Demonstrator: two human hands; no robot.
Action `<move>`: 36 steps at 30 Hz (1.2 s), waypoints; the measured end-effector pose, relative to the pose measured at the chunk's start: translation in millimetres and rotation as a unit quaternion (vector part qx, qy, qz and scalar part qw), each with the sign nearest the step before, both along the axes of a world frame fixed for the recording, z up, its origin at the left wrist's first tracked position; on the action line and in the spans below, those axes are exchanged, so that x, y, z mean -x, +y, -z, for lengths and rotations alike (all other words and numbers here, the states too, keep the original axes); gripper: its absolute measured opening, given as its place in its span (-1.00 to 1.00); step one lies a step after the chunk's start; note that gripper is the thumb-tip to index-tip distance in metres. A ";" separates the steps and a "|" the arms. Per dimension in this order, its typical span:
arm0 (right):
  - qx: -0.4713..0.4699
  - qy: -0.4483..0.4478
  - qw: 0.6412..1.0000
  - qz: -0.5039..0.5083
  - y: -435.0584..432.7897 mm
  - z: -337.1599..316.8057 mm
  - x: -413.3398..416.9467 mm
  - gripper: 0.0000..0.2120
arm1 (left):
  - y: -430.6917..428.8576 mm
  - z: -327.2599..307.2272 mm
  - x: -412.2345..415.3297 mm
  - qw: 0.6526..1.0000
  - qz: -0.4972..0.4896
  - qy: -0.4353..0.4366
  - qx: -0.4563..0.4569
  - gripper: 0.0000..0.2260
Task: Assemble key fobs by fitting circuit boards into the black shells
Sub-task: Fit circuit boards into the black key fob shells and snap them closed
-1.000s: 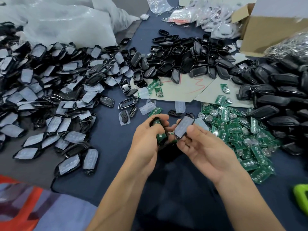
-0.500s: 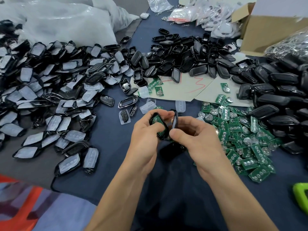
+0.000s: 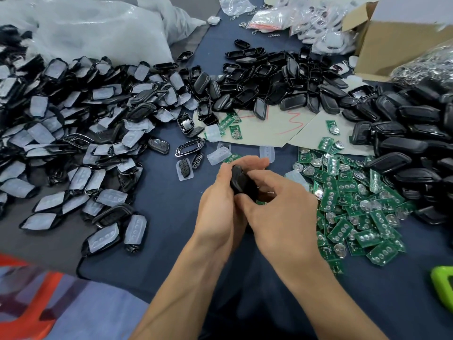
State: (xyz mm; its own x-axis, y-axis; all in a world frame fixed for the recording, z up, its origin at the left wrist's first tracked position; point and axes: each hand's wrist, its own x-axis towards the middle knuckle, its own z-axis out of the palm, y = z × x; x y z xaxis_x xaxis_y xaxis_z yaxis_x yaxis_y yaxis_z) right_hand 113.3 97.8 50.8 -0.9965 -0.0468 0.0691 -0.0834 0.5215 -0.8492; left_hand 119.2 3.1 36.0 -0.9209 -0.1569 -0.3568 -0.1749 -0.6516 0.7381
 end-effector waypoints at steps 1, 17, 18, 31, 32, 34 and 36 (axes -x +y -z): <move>-0.016 0.003 1.000 -0.002 -0.5 -0.6 -0.3 -0.62 | -1.1 1.4 -0.1 1.000 0.008 0.000 -0.015 -0.47; 0.089 -0.107 0.990 -0.021 13.7 7.3 13.4 -0.62 | -36.7 10.2 -4.0 0.990 0.118 0.022 0.078 -0.66; 0.141 -0.144 0.979 -0.023 15.9 8.8 15.7 -0.65 | -38.7 9.7 -3.8 0.988 0.117 0.021 0.097 -0.68; 0.510 -0.374 0.771 -0.069 44.5 6.5 33.0 -0.73 | -54.0 8.4 -0.1 0.997 0.075 -0.001 0.029 -0.63; 0.522 -0.369 0.767 -0.064 46.0 6.2 33.9 -0.71 | -52.9 9.0 -0.2 0.997 0.070 -0.006 0.033 -0.61; 0.545 -0.362 0.755 -0.049 48.5 5.4 36.1 -0.62 | -49.8 10.3 -1.2 0.997 0.072 -0.012 0.035 -0.59; 0.565 -0.362 0.740 -0.037 50.9 4.0 37.8 -0.60 | -45.5 10.8 -2.1 0.996 0.088 -0.013 0.031 -0.59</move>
